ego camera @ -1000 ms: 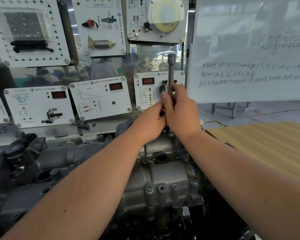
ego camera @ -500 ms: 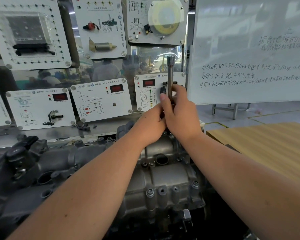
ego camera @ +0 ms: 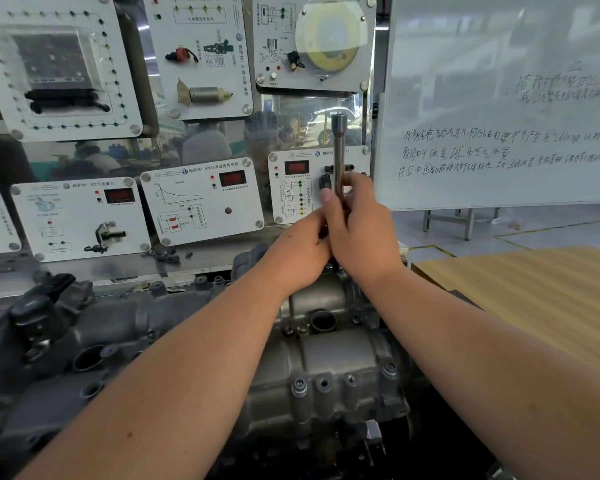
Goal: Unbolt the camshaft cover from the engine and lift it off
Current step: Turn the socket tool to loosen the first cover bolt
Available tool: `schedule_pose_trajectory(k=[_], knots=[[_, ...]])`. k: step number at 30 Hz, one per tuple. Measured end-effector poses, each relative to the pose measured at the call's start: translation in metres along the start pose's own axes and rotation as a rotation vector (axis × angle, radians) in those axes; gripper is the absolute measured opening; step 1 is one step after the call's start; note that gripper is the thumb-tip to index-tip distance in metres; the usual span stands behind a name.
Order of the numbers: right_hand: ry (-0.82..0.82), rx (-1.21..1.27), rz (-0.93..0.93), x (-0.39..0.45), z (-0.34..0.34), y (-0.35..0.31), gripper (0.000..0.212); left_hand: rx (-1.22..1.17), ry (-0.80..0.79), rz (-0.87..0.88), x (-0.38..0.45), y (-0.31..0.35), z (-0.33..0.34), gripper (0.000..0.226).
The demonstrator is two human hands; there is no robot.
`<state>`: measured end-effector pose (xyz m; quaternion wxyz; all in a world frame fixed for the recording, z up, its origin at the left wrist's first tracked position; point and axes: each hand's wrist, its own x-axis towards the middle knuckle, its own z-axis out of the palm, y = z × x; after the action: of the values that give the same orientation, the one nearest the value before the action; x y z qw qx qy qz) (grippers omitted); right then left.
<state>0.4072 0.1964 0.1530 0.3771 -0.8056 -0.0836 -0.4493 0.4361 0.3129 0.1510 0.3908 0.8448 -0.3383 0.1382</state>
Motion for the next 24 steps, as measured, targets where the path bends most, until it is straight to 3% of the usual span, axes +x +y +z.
schedule_pose_trajectory(k=[2,8,13,16,20,24], knots=[[0.001,0.008,-0.011,-0.0004,0.0001,0.0007,0.035,0.001,0.006,-0.003,0.0003,-0.0005,0.0002,0.037],[0.019,-0.009,-0.023,0.0004,0.001,0.0028,0.017,-0.038,0.004,-0.006,-0.0012,-0.0014,0.0019,0.042],[0.011,0.0,-0.017,0.0005,0.0012,0.004,0.019,-0.022,-0.008,-0.003,0.0005,-0.0024,0.0001,0.038],[-0.002,0.023,0.001,-0.0004,0.0002,0.001,0.034,0.013,0.011,-0.004,0.0014,-0.0031,0.0015,0.036],[0.015,0.013,-0.029,-0.0003,0.0004,0.0015,0.017,0.0,0.027,-0.004,0.0001,-0.0026,0.0027,0.039],[0.029,0.009,-0.021,0.0003,0.0014,0.0026,0.025,-0.031,0.005,0.009,-0.0007,-0.0023,0.0016,0.042]])
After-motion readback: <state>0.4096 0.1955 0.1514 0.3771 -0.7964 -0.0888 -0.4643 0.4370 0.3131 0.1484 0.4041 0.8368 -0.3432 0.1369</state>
